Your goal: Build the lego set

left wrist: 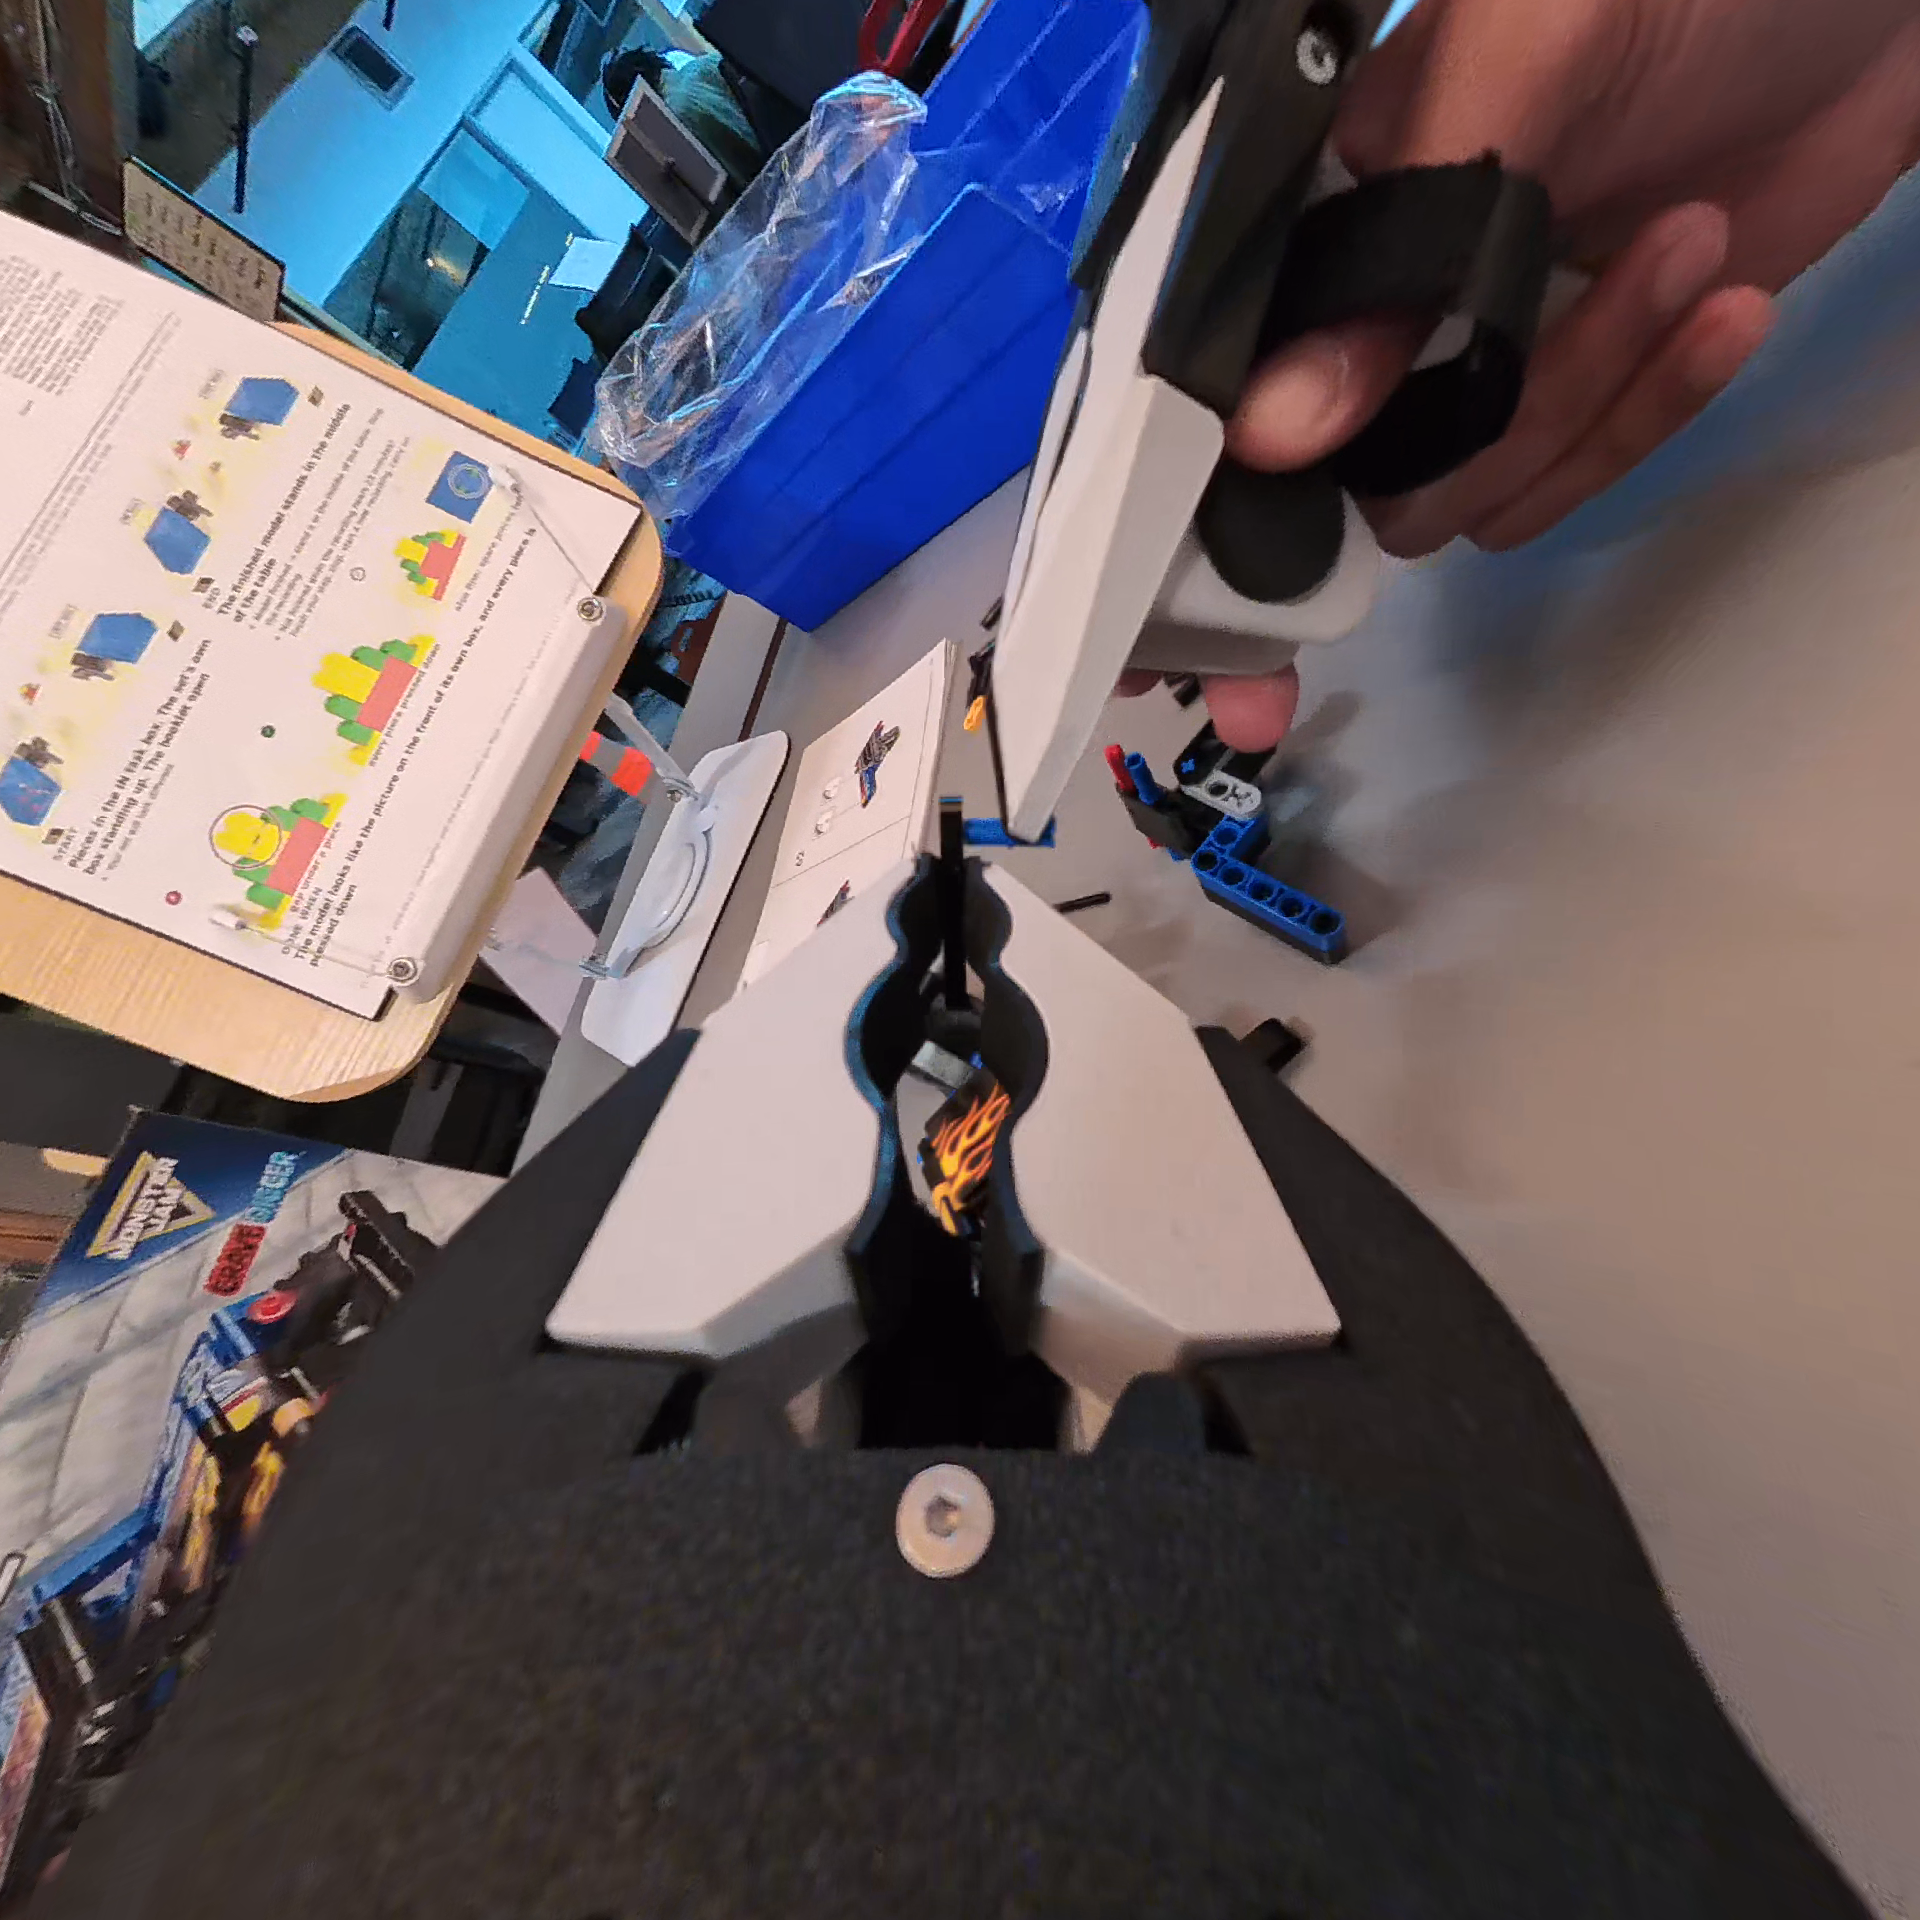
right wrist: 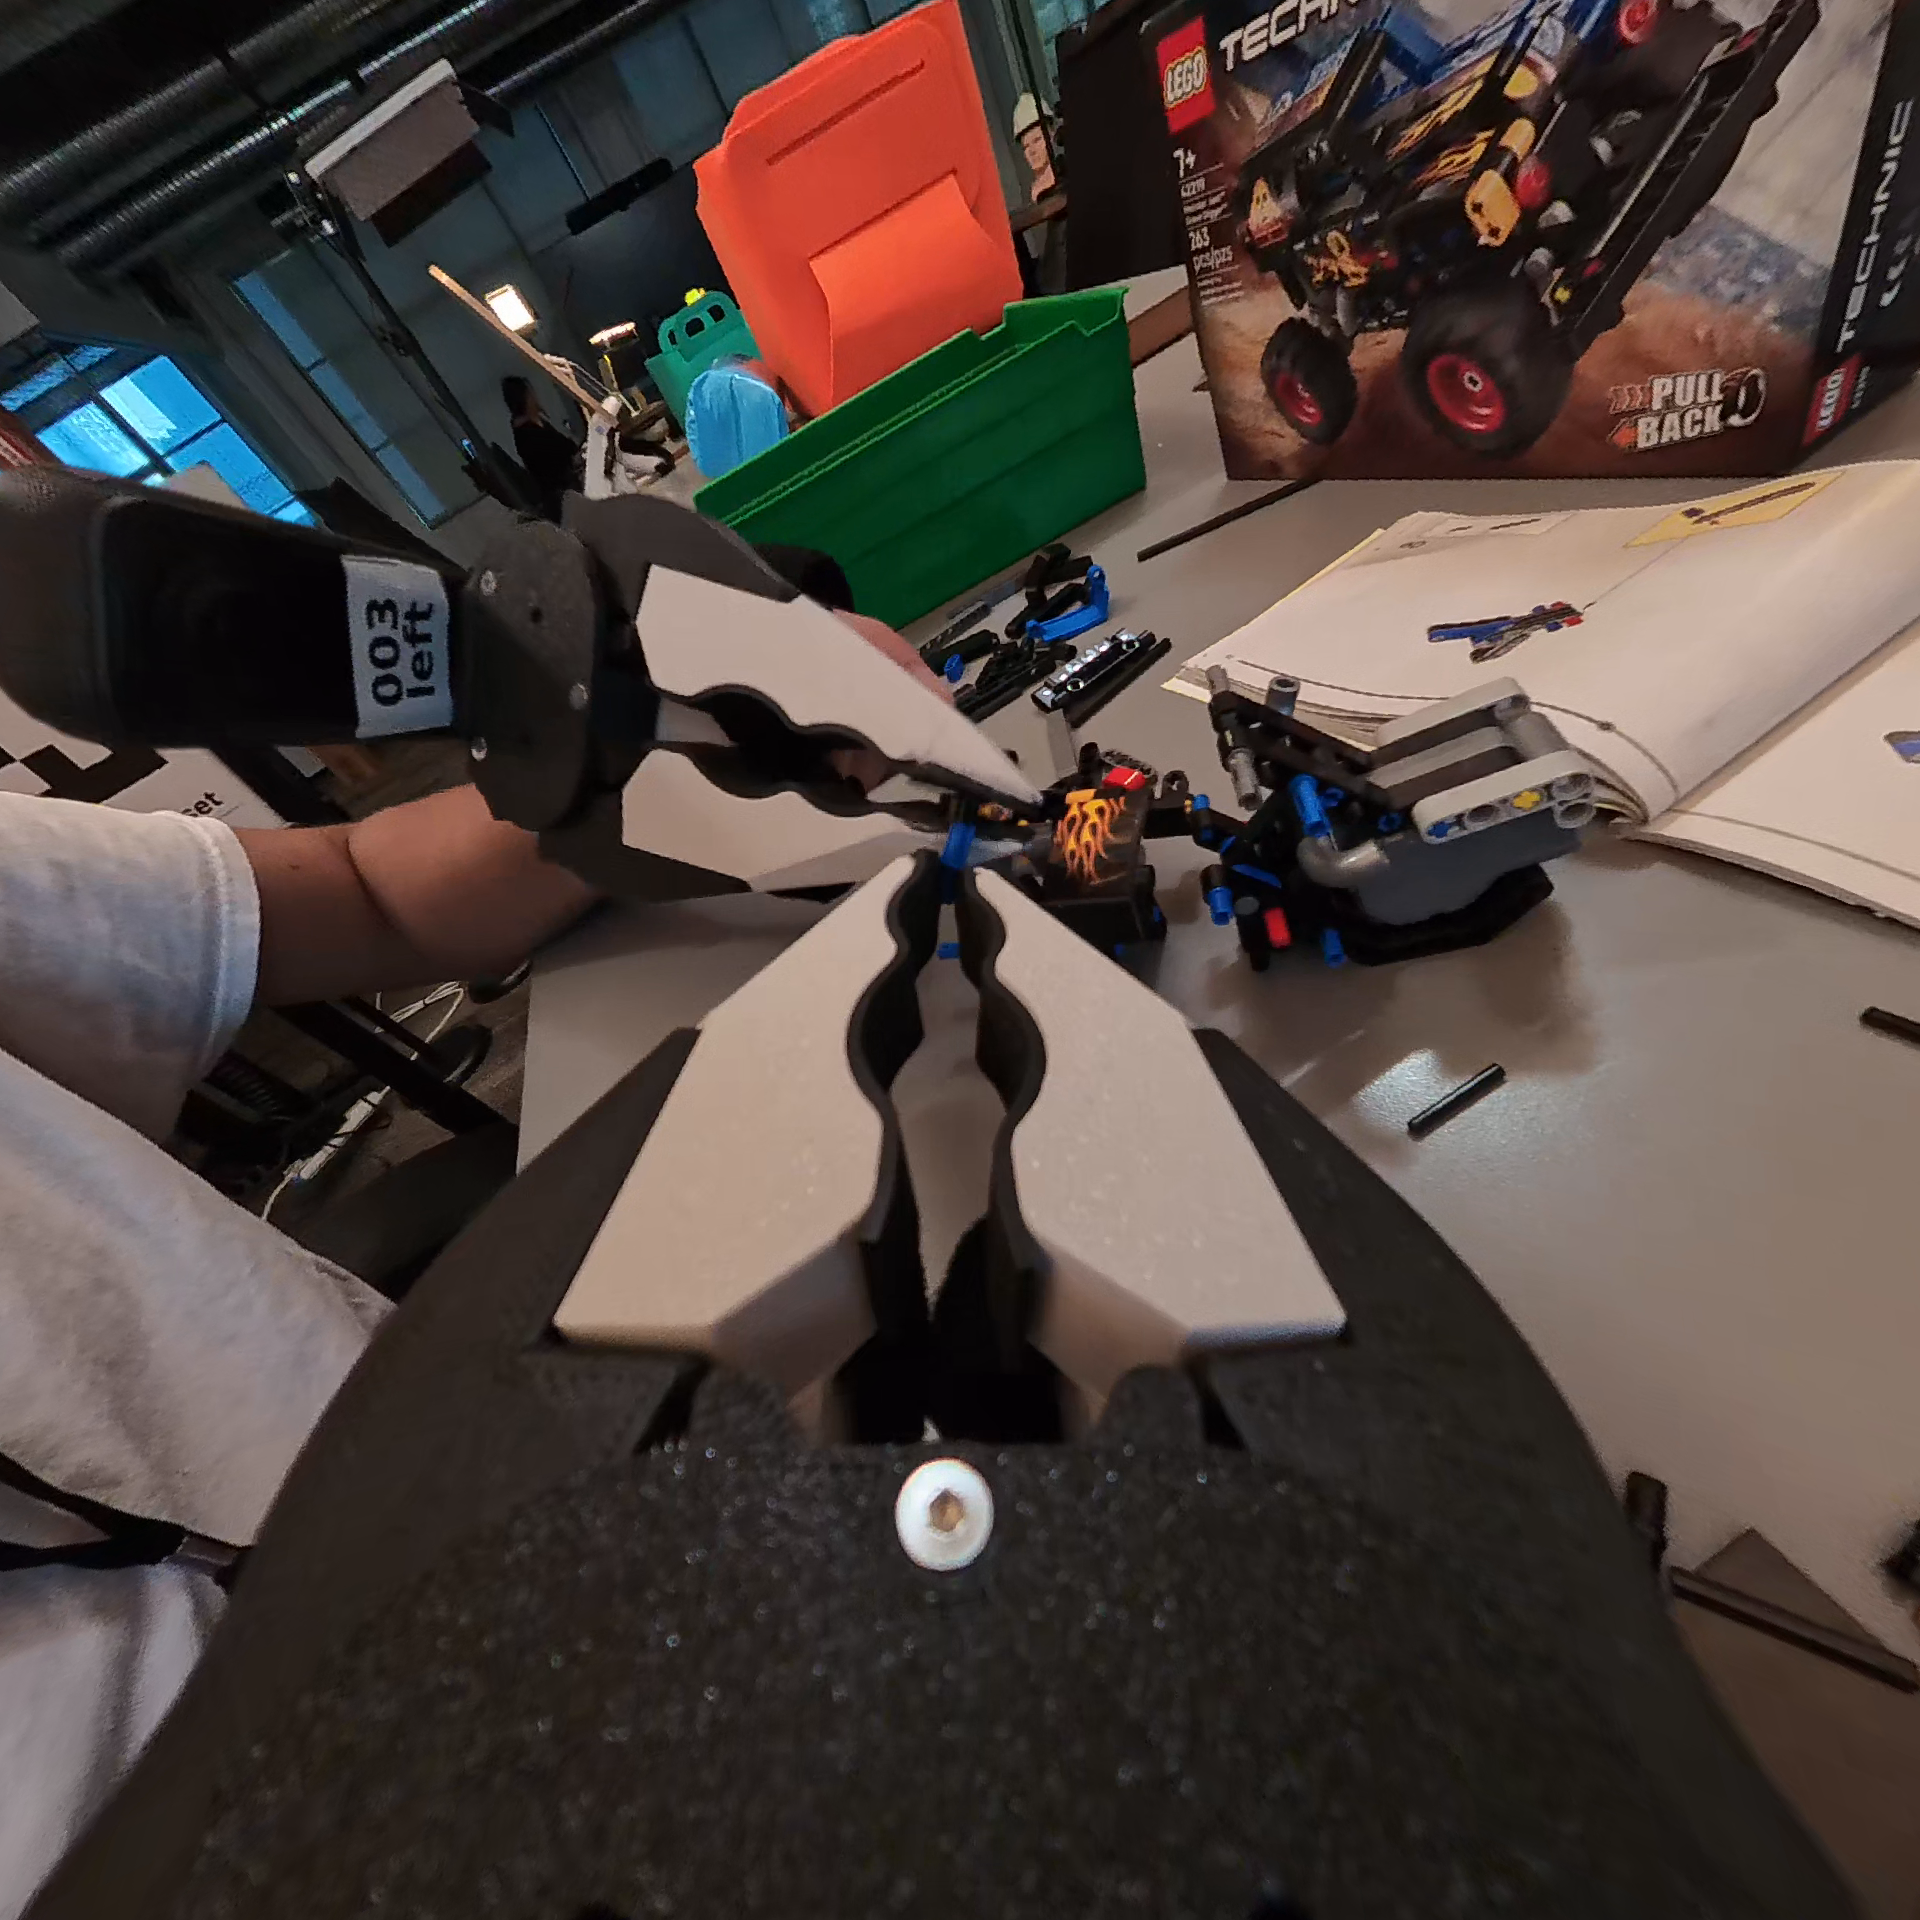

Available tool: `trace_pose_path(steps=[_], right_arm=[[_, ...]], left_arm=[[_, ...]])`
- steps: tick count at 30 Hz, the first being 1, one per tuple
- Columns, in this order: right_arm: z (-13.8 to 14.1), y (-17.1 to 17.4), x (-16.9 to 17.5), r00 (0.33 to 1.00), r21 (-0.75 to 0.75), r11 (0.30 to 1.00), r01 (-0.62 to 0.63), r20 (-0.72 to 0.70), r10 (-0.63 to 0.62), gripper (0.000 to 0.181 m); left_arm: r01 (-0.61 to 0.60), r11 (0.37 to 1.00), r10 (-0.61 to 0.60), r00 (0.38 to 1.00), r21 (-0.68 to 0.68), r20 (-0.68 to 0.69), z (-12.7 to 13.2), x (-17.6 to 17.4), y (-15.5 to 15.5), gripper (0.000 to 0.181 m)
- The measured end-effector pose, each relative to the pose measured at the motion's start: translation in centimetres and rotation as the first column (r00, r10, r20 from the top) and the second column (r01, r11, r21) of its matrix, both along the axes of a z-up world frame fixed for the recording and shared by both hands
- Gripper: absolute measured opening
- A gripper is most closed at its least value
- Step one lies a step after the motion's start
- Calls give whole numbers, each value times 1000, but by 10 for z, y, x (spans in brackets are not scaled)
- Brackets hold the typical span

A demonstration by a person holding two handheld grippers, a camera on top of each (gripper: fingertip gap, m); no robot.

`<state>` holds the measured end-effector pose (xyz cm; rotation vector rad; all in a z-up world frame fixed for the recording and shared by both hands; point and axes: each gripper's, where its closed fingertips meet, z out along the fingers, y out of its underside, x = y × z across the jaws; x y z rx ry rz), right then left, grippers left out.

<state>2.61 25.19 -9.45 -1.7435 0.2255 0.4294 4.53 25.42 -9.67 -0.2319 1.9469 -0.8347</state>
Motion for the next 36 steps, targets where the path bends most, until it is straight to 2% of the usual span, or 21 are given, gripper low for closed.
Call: trace_pose_path(steps=[8, 13, 18, 23, 27, 30, 36], right_arm=[[-4, 0, 0, 1000, -24, 1000, 3, 30, -2, 2], [-5, 0, -2, 998, -27, 1000, -5, 60, 6, 2], [-9, -1, -6, 993, -64, 998, -26, 113, 33, 2], [-13, 1, -8, 996, -73, 997, -33, 80, 38, 2], [-17, 3, -9, 998, -86, 995, -44, 46, 48, 2], [-22, 2, -11, 996, -114, 992, -50, 70, 59, 2], [-25, 0, -7, 995, -130, 991, -42, 81, 53, 0]], left_arm=[[-9, 998, 9, 1000, 57, 2, -7, 1, 1, 1], [25, 997, -23, 999, 74, -26, -10, -4, 1, 1], [77, 997, -75, 987, 8, -142, -15, -11, -1, 1], [86, 996, -85, 985, 3, -149, -18, -12, -2, 1], [75, 988, -68, 996, 136, -54, -18, -11, -1, 1], [74, 969, -72, 997, 235, -15, -22, -12, 1, 1], [68, 947, -78, 997, 313, 21, -25, -13, 2, 1]])
